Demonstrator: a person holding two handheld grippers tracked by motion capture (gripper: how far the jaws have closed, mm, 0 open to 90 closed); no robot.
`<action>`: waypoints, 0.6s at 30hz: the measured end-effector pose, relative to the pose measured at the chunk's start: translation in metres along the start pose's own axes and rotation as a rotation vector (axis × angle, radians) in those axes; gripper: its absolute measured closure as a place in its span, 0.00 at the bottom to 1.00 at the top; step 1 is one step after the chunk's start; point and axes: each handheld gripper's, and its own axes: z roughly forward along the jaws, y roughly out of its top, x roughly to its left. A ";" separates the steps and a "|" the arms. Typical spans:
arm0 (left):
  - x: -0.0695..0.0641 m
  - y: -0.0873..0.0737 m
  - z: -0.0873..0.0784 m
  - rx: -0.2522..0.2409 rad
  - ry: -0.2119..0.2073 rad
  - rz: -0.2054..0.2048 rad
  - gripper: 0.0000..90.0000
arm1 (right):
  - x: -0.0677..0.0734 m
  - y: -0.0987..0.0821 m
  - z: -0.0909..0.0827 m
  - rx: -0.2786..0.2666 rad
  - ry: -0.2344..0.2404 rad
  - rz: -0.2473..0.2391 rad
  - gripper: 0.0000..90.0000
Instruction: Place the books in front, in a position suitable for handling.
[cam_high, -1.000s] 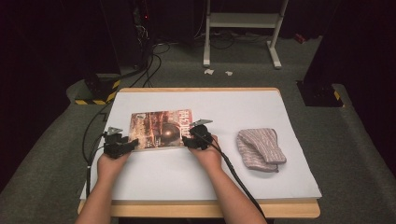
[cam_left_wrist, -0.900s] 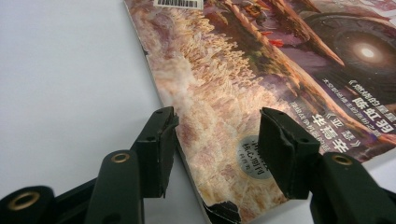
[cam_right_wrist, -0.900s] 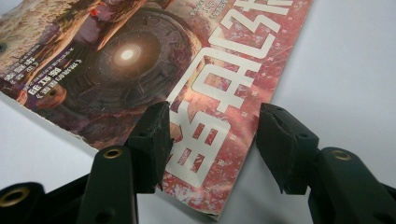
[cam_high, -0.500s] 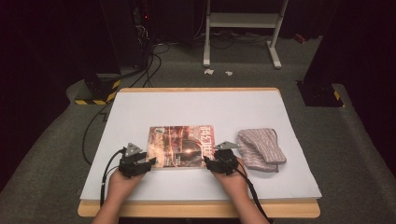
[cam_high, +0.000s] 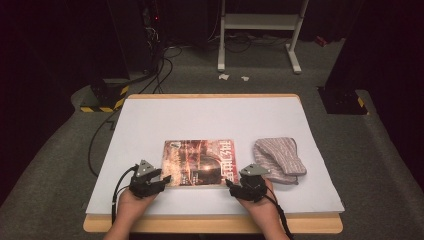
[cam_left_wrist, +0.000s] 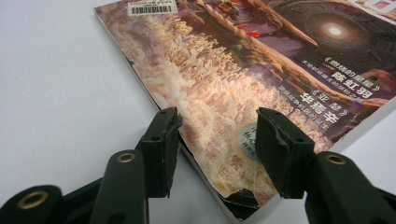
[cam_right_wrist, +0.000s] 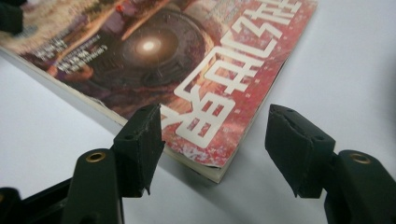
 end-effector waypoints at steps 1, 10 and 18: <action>0.000 0.000 0.000 -0.001 -0.004 -0.001 0.55 | 0.001 -0.001 0.001 0.013 -0.006 -0.003 0.40; -0.007 -0.002 -0.001 -0.001 -0.022 0.021 0.56 | -0.012 0.002 0.015 0.026 -0.089 0.038 0.43; -0.007 -0.003 -0.001 -0.007 -0.029 0.013 0.56 | -0.016 0.010 0.011 0.000 -0.134 0.037 0.45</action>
